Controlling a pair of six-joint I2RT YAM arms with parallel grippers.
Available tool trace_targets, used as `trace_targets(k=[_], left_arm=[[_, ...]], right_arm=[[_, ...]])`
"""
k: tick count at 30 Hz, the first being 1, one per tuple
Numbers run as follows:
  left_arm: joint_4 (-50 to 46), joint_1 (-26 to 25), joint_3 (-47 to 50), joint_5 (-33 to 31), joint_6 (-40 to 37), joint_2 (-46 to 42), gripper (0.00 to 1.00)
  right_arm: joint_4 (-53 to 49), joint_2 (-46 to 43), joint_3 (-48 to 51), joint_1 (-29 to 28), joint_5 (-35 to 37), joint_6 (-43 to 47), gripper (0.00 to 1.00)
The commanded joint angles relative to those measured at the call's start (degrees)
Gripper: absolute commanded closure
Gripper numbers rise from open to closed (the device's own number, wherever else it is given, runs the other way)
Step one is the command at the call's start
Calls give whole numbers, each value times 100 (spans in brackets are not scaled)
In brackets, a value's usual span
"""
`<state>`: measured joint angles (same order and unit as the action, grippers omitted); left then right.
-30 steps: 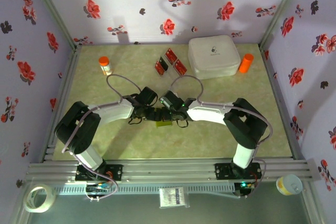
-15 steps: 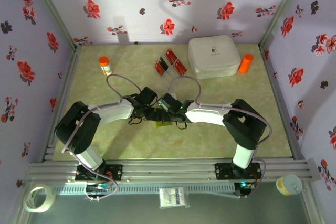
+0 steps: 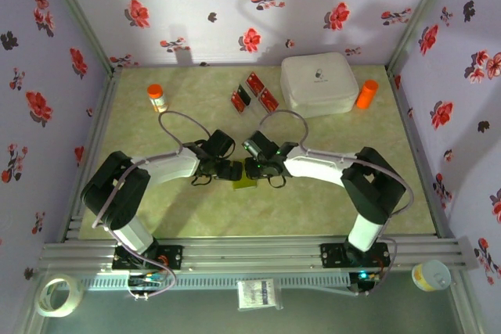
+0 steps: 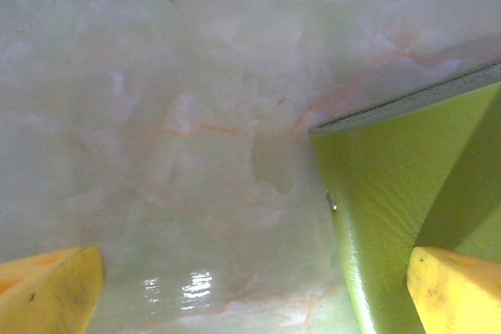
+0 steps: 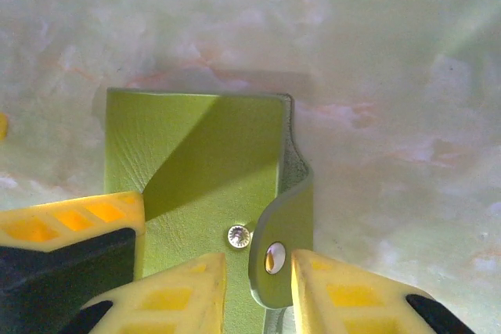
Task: Put the credit cards into the card holder
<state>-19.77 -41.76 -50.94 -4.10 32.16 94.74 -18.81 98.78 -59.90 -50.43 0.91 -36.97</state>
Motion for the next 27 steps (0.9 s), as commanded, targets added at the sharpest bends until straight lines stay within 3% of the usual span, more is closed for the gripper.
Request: trace_targets(k=[1,10,23,27], left_arm=[[-39,9,247,47,-17,317,0],[-32,10,250,54,-26,308,0],[-12,10,280,58,-12,287,0],[-11,10,277,57,-11,291,0]], right_arm=[[-191,-117,-181,52,-137,92,71],[-172,-89,-175,102,-145,78,76],[-168,-140,-110,216,-161,75,100],[-150,-163,-72,236,-205,64,100]])
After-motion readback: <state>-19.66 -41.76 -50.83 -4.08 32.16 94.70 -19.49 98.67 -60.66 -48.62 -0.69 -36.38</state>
